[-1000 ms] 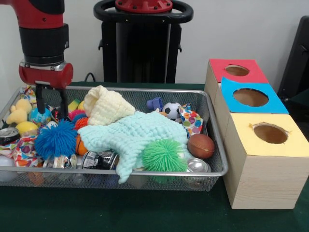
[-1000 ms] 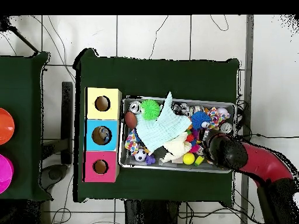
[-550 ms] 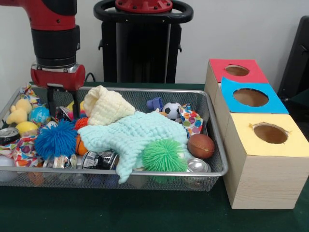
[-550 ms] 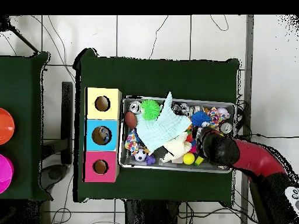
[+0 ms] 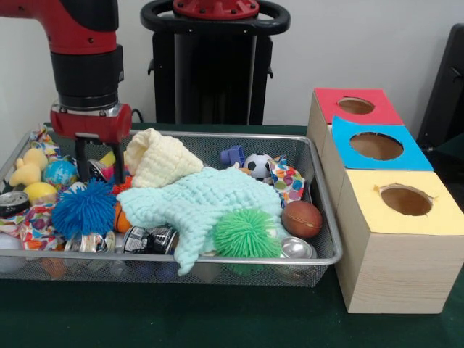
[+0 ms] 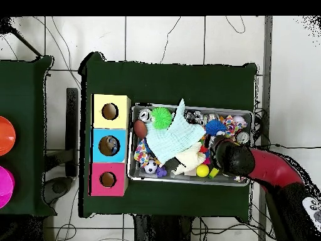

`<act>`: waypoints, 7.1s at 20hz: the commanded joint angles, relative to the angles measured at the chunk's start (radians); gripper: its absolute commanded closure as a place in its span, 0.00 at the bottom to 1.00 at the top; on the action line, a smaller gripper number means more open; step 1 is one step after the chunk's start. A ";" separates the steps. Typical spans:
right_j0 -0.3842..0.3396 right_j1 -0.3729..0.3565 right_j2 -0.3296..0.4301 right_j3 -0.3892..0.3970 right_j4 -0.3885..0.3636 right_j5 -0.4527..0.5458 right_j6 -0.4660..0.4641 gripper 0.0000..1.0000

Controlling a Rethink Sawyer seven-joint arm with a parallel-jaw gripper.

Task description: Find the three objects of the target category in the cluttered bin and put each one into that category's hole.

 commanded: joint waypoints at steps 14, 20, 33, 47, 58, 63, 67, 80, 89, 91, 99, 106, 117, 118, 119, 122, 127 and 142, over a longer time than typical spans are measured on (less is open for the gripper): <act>0.014 0.080 0.074 -0.145 0.030 0.060 0.003 0.00; 0.013 0.074 0.073 -0.162 0.028 0.092 -0.016 0.00; -0.013 0.077 0.106 -0.167 0.037 0.107 -0.045 0.00; -0.012 0.077 0.103 -0.144 0.009 0.039 -0.019 1.00; 0.005 -0.004 0.057 -0.049 0.025 0.068 0.036 1.00; -0.004 -0.030 0.053 -0.013 0.030 0.077 0.039 1.00; -0.002 -0.052 0.044 0.013 0.032 0.087 0.044 1.00; -0.034 -0.089 0.049 0.080 0.036 0.089 0.028 1.00; -0.042 -0.141 0.032 0.153 0.038 0.083 0.047 1.00; -0.054 -0.147 0.033 0.173 0.038 0.071 0.049 1.00; -0.098 -0.217 0.010 0.276 0.032 0.041 0.066 1.00; -0.149 -0.235 0.002 0.320 0.017 0.036 0.053 1.00; -0.129 -0.186 -0.021 0.339 -0.042 -0.109 0.093 0.00; -0.124 -0.174 -0.025 0.346 -0.044 -0.123 0.101 0.00; -0.129 -0.156 -0.021 0.355 -0.040 -0.136 0.104 0.00; -0.169 -0.067 0.004 0.378 -0.069 -0.255 0.095 0.00; -0.172 0.012 -0.016 0.387 -0.152 -0.403 0.090 0.00; -0.174 -0.164 0.029 0.476 -0.207 -0.281 -0.003 0.00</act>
